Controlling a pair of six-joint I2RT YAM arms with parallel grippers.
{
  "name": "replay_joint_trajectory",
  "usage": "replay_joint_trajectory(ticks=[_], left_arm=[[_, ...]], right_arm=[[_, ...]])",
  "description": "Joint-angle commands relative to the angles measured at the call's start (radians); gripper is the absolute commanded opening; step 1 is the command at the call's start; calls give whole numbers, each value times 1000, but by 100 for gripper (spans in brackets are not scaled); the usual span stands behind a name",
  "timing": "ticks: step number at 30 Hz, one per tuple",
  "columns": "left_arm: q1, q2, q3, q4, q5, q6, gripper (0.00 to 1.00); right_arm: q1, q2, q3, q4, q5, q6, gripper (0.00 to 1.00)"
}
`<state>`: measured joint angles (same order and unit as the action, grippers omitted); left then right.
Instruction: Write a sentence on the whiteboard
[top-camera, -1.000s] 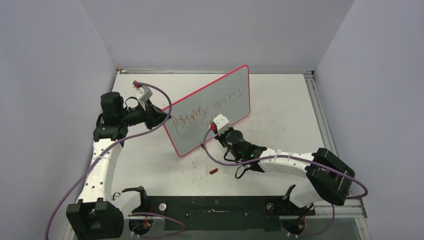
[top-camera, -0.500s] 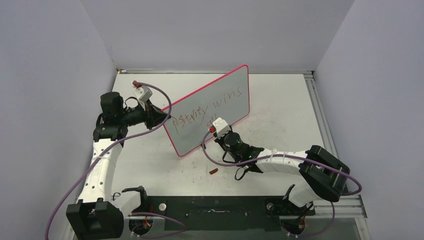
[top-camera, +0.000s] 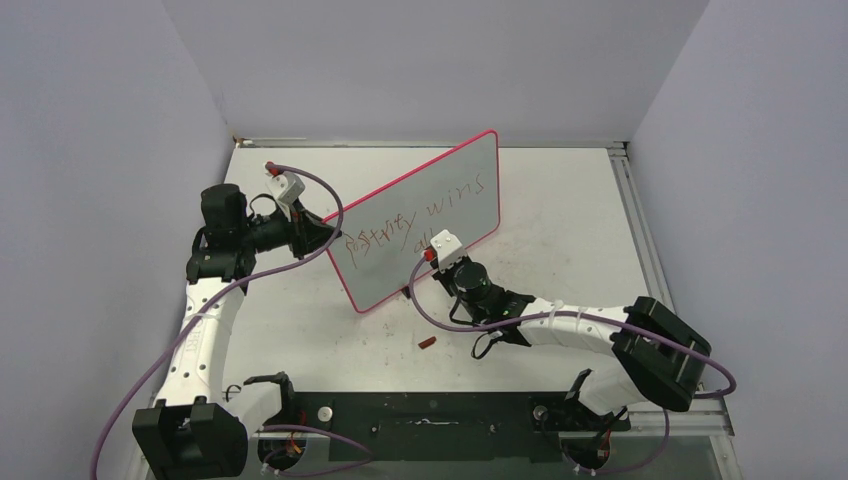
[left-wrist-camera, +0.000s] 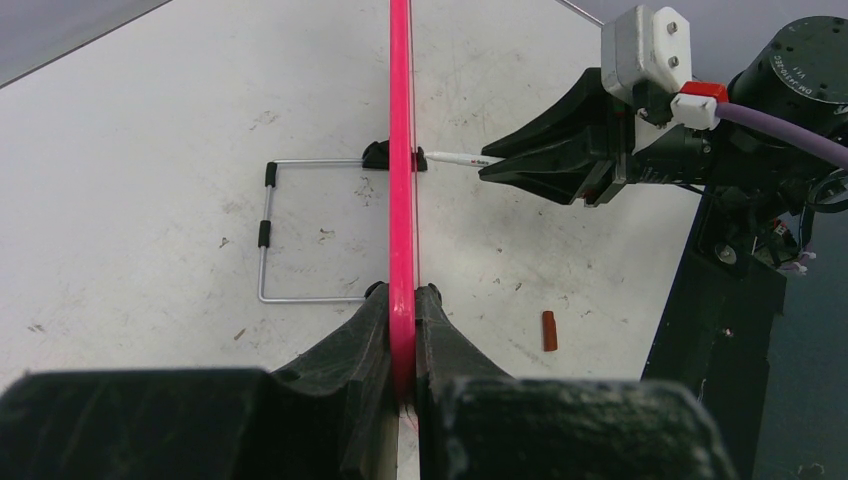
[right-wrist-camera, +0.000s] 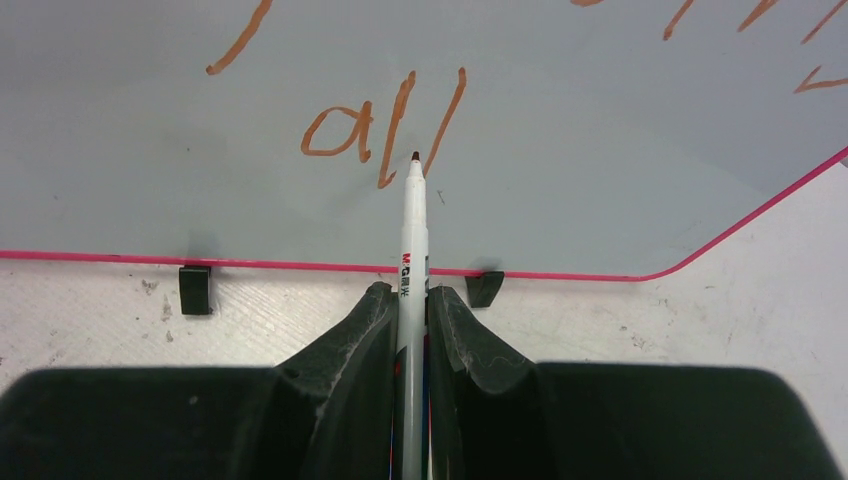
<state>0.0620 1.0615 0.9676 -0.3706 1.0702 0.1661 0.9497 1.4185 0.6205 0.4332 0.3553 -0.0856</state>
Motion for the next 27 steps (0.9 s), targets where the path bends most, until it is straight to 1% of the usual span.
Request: replay_joint_trajectory(ticks=[1, 12, 27], left_arm=[[2, -14, 8, -14, 22, 45, 0], [2, -14, 6, -14, 22, 46, 0], [1, -13, 5, -13, 23, 45, 0]], right_arm=[[-8, -39, -6, 36, 31, 0, 5], [-22, 8, -11, 22, -8, 25, 5], [-67, -9, -33, 13, -2, 51, 5]])
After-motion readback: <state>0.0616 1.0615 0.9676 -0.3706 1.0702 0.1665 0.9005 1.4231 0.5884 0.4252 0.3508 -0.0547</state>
